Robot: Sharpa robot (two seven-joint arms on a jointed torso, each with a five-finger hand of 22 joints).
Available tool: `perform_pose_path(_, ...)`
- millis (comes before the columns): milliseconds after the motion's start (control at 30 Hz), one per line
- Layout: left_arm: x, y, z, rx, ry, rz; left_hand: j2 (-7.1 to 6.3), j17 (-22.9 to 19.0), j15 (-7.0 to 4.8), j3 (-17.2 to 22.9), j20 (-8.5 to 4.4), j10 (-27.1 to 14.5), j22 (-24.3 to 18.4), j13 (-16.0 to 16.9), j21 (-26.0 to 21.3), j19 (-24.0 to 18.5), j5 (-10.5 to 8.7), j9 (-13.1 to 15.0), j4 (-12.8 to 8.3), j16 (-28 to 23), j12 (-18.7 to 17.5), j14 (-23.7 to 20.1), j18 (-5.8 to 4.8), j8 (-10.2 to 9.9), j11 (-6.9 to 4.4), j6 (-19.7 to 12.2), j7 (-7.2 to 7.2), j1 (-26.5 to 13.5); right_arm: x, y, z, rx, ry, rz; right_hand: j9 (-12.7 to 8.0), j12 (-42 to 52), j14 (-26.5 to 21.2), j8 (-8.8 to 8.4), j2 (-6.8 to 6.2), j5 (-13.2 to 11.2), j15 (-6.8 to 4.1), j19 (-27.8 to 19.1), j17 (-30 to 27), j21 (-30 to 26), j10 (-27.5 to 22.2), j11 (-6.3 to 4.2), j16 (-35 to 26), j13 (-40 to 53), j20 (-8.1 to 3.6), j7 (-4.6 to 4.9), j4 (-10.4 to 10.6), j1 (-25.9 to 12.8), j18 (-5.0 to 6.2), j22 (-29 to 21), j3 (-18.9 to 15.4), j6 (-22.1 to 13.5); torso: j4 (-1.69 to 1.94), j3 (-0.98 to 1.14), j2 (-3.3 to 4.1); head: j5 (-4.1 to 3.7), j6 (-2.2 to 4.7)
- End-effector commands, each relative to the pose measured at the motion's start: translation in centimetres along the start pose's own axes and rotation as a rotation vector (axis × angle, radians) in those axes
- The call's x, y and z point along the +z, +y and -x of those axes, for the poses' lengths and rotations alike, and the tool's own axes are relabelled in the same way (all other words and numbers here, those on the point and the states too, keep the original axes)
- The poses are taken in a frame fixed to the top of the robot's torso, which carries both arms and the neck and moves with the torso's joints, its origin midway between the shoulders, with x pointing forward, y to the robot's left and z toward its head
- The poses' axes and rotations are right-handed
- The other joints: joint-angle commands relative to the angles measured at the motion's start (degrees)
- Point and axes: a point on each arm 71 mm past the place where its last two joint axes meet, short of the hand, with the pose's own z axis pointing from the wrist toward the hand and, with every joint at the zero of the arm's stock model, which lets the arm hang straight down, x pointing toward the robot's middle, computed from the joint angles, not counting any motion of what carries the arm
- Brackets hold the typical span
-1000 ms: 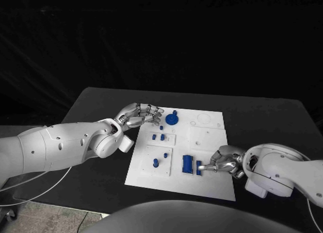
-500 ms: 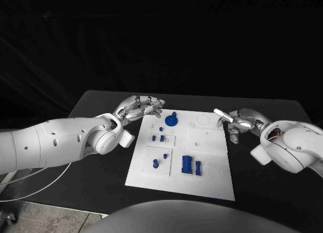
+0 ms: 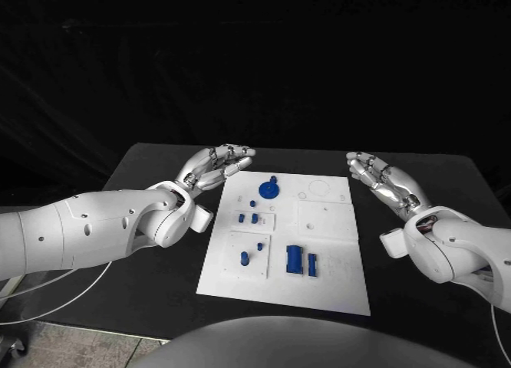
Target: Assemble the parts on the task board
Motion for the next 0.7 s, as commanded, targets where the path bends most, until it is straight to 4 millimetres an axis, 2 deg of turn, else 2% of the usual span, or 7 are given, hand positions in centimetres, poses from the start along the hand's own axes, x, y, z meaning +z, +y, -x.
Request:
perform_pose_path(33, 0.2, -0.1, -0.1, -0.007, -0.010, 0.002, -3.00, -2.78, -3.26, 4.76, -3.54, -5.20, -17.26, -2.44, -2.99, -4.69, -4.86, -2.82, -5.09, -7.86, -13.34, -2.38, -2.66, -5.28, -3.72, -10.79, -4.25, -23.32, 0.2, 0.2, -0.1, 0.005, -0.006, -0.007, -13.79, -4.00, -3.88, -6.15, -2.04, -3.29, -3.35, -2.91, -6.74, -0.35, -3.13, -5.79, -6.48, -9.97, -3.81, 0.16, -4.94, -17.56, -1.04, -6.43, 4.53, -3.77, 0.01, -0.06, -0.02, -0.21, 0.35)
perform_pose_path(67, 0.3, -0.2, -0.1, -0.009, -0.019, 0.003, -3.26, -3.04, -3.26, 5.18, -3.92, -5.20, -18.75, -2.65, -2.99, -5.07, -5.28, -3.07, -5.51, -8.56, -14.51, -2.65, -2.87, -5.73, -3.72, -11.75, -4.25, -25.33, 0.2, 0.2, -0.1, 0.011, -0.013, -0.005, -17.16, -4.98, -4.77, -7.66, -2.04, -3.29, -7.94, -6.94, -6.74, -0.35, -7.72, -5.79, -6.48, -12.40, -4.67, 0.16, -6.11, -21.89, -1.04, -8.00, 5.69, -4.70, 0.02, -0.10, -0.02, -0.32, 0.58)
perform_pose_path(100, 0.4, -0.3, -0.2, -0.011, -0.029, 0.004, -3.51, -3.28, -3.26, 5.59, -4.26, -5.20, -20.19, -2.88, -2.99, -5.41, -5.70, -3.32, -5.92, -9.24, -15.63, -2.90, -3.24, -6.19, -3.72, -12.64, -4.25, -27.27, 0.3, 0.4, -0.1, 0.019, -0.021, -0.004, -19.14, -9.51, -9.24, -8.53, -2.04, -3.29, -7.94, -6.94, -6.74, -0.35, -7.72, -5.79, -6.48, -13.82, -9.05, 0.16, -6.79, -24.32, -1.04, -8.92, 6.37, -8.97, 0.04, -0.15, -0.03, -0.47, 0.89)
perform_pose_path(333, 1.9, -1.7, -1.0, -0.057, -0.174, 0.033, -5.02, -8.56, -3.26, 8.08, -6.16, -5.20, -28.87, -7.57, -2.99, -7.58, -8.15, -4.72, -8.40, -13.13, -22.31, -7.22, -4.22, -8.83, -3.72, -18.07, -4.25, -38.97, 1.7, 1.8, -0.5, 0.130, -0.133, 0.011, -32.82, -9.51, -9.24, -14.62, -2.04, -3.29, -7.94, -6.94, -6.74, -0.35, -7.72, -5.79, -6.48, -23.69, -9.05, 0.16, -11.79, -37.19, -1.04, -15.33, 10.72, -8.97, 0.24, -0.82, -0.16, -2.41, 4.94)
perform_pose_path(600, 3.5, -3.5, -2.2, -0.140, -0.365, 0.110, -9.40, -8.56, -3.26, 10.09, -11.07, -5.20, -35.89, -7.57, -2.99, -9.66, -10.13, -8.79, -10.41, -16.26, -27.73, -7.22, -4.87, -10.96, -3.72, -22.48, -4.25, -48.46, 3.6, 3.8, -1.3, 0.297, -0.300, 0.000, -32.82, -9.51, -9.24, -14.62, -2.04, -3.29, -7.94, -6.94, -6.74, -0.35, -7.72, -5.79, -6.48, -23.69, -9.05, 0.16, -11.79, -41.71, -1.04, -15.33, 10.72, -8.97, 0.60, -1.97, -0.37, -5.73, 11.88)
perform_pose_path(633, 3.6, -3.6, -2.3, -0.147, -0.378, 0.117, -9.40, -8.56, -3.26, 10.30, -11.07, -5.20, -36.64, -7.57, -2.99, -9.89, -10.34, -8.79, -10.62, -16.59, -28.30, -7.22, -8.89, -11.18, -3.72, -22.94, -4.25, -49.46, 3.7, 4.0, -1.3, 0.310, -0.313, -0.003, -32.82, -9.51, -9.24, -14.62, -2.04, -3.29, -7.94, -6.94, -6.74, -0.35, -7.72, -5.79, -6.48, -23.69, -9.05, 0.16, -11.79, -41.71, -1.04, -15.33, 10.72, -8.97, 0.63, -2.08, -0.39, -6.03, 12.50)
perform_pose_path(700, 3.8, -3.8, -2.4, -0.158, -0.398, 0.129, -9.40, -8.56, -3.26, 10.65, -11.07, -5.20, -37.84, -7.57, -2.99, -10.16, -10.69, -8.79, -10.97, -17.13, -29.22, -7.22, -8.89, -11.56, -3.72, -23.70, -4.25, -51.08, 3.9, 4.2, -1.5, 0.332, -0.335, -0.009, -32.82, -9.51, -9.24, -14.62, -2.04, -3.29, -7.94, -6.94, -6.74, -0.35, -7.72, -5.79, -6.48, -23.69, -9.05, 0.16, -11.79, -41.71, -1.04, -15.33, 10.72, -8.97, 0.68, -2.26, -0.42, -6.54, 13.57)
